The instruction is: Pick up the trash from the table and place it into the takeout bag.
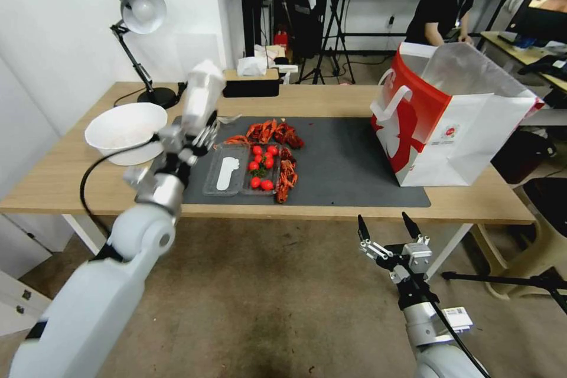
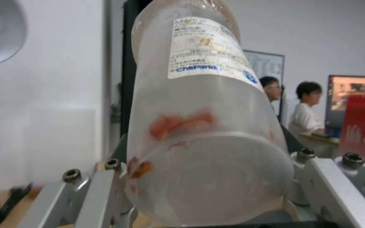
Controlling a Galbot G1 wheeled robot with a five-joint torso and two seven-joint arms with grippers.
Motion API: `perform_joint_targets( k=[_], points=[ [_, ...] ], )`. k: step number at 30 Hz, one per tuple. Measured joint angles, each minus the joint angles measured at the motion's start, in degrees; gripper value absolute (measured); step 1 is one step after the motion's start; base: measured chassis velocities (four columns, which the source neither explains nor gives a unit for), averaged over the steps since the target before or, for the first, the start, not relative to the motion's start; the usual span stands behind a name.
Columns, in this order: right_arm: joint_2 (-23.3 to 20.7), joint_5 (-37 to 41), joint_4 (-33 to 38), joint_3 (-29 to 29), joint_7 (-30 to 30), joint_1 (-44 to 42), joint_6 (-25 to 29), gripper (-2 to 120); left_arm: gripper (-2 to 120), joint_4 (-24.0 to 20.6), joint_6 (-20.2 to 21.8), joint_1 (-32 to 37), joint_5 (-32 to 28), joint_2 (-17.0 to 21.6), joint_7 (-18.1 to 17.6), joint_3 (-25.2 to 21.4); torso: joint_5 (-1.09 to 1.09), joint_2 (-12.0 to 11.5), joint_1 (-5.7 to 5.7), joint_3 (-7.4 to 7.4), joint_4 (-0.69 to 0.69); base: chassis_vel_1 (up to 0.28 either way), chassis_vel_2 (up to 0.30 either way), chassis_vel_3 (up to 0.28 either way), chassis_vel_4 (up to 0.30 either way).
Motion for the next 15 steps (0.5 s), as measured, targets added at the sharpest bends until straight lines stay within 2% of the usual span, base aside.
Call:
perform_joint_targets(
  k=[1,4,5,7,8,11,12,15],
  points=[
    [0.0,0.0,0.0,0.0,0.0,0.0,0.0,100,47,0.0,0.0,0.0,0.0,0.0,0.0,0.0,0.0,0.0,0.0,0.0,0.0,0.0,0.0,0.0,0.0],
    [0.54,-0.66,0.22,0.2,0.18,-0.53,-0.01,100,47,2.87,-0.12,-6.75,-1.01,-0.95,1.04,5.87,-0.02,0.0,0.0,0.01,0.01,0.0,0.0,0.0,0.0],
    [0.54,-0.66,0.22,0.2,0.18,-0.53,-0.01,100,47,2.87,-0.12,-6.75,-1.01,-0.95,1.04,5.87,-0.02,0.0,0.0,0.01,0.01,0.0,0.0,0.0,0.0],
    [0.91,-1.15,0.44,0.34,0.22,-0.77,-0.03,100,47,5.31,-0.27,-11.72,-1.73,-2.01,1.45,10.65,0.01,0.0,0.0,0.01,-0.01,0.0,0.0,0.0,0.0],
    [0.91,-1.15,0.44,0.34,0.22,-0.77,-0.03,100,47,5.31,-0.27,-11.72,-1.73,-2.01,1.45,10.65,0.01,0.0,0.0,0.01,-0.01,0.0,0.0,0.0,0.0],
    [1.09,-2.39,0.79,0.4,0.26,-0.82,-0.18,100,47,8.98,-0.33,-19.34,-3.45,-3.7,1.7,17.16,0.02,-0.01,0.0,0.01,0.0,0.0,0.0,0.0,0.0],
    [1.09,-2.39,0.79,0.4,0.26,-0.82,-0.18,100,47,8.98,-0.33,-19.34,-3.45,-3.7,1.7,17.16,0.02,-0.01,0.0,0.01,0.0,0.0,0.0,0.0,0.0],
    [1.32,-3.57,1.19,0.19,0.26,-0.82,-0.34,100,47,12.95,-0.26,-27.27,-4.76,-6.55,1.84,22.94,0.02,-0.01,0.0,0.0,0.01,0.0,0.0,0.0,0.0]
  ],
)
